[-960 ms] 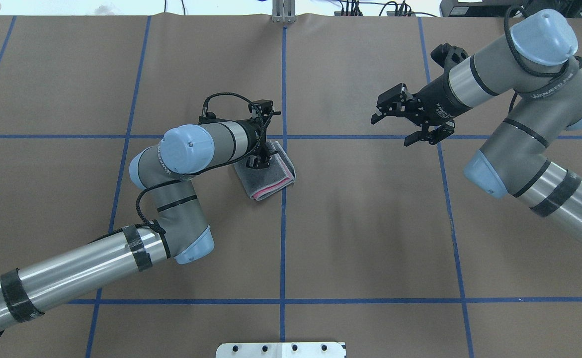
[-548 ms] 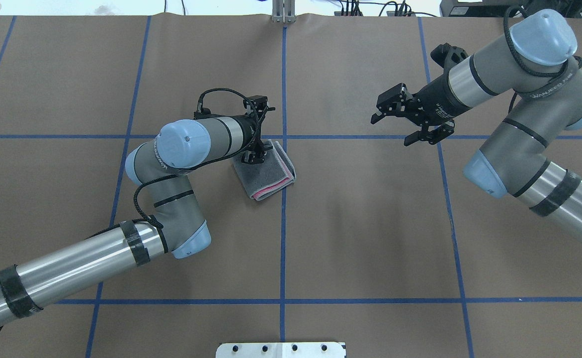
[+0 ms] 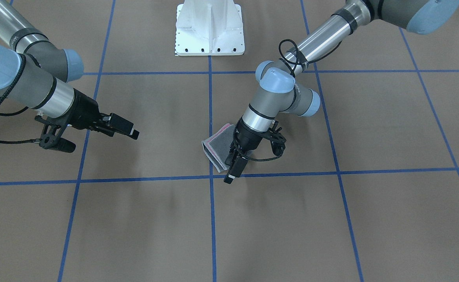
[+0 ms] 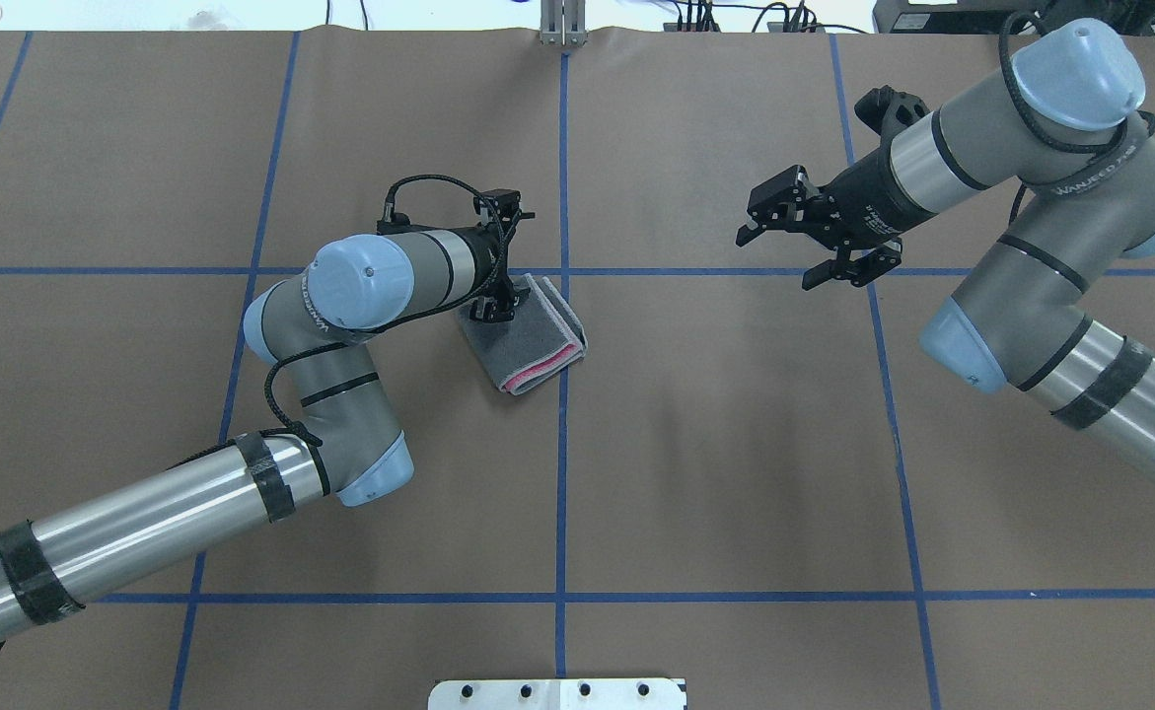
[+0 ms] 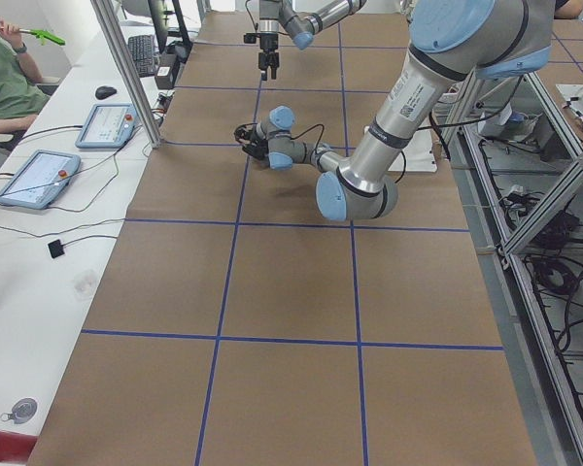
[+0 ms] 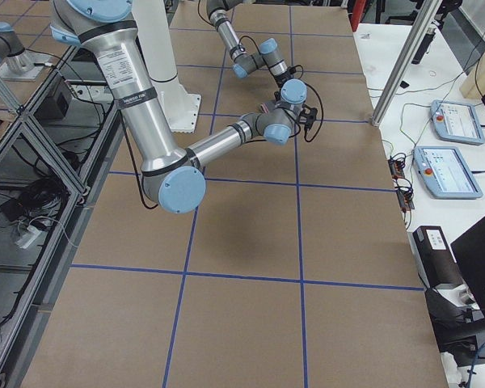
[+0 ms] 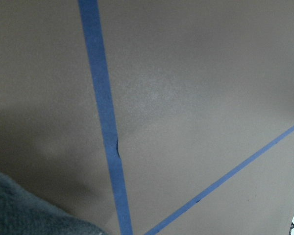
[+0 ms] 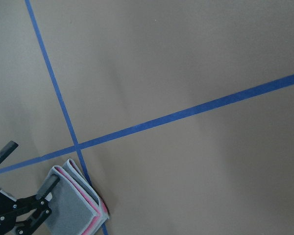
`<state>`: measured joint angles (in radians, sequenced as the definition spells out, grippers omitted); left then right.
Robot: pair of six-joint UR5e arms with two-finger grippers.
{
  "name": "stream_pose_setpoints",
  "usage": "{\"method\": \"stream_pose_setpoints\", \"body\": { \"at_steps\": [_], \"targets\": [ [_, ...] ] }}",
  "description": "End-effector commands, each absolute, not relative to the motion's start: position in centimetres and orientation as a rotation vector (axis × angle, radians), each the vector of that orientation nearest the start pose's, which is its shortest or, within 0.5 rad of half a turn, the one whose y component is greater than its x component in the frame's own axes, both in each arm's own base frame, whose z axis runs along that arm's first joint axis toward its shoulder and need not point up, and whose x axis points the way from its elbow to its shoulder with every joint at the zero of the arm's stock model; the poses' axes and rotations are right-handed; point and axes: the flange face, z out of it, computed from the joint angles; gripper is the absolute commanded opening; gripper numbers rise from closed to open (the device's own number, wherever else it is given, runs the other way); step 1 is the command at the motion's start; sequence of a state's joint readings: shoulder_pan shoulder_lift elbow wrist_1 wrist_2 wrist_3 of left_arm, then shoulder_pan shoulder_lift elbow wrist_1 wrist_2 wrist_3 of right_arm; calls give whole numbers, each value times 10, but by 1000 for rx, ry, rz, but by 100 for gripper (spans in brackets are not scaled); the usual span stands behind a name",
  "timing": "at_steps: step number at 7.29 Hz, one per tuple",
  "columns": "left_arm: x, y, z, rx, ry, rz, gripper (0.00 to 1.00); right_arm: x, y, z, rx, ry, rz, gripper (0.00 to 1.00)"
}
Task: Fold towel twice with both arms
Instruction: 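Raise the left gripper away from the folded towel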
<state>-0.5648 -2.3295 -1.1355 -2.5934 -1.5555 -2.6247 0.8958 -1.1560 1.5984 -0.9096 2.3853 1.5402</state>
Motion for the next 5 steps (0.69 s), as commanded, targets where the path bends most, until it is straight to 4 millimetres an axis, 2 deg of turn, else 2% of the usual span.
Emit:
{"method": "stream_pose_setpoints", "body": {
  "at_steps": [1,2,3,5],
  "targets": [
    [580,-546,271,-335,1449,-1372,99,-347,-531,326,-186,-1249,299,100],
    [566,-561,259,-327,1468,-1378,99,-347,-531,325,-185,-1250,298,100],
    [543,-583,243,-353,1482,-1359,99,-347,-531,324,-184,-1251,297,100],
    [471,-634,234,-387,1445,-1307,99,-347,-532,322,-142,-1252,264,100]
  ]
}}
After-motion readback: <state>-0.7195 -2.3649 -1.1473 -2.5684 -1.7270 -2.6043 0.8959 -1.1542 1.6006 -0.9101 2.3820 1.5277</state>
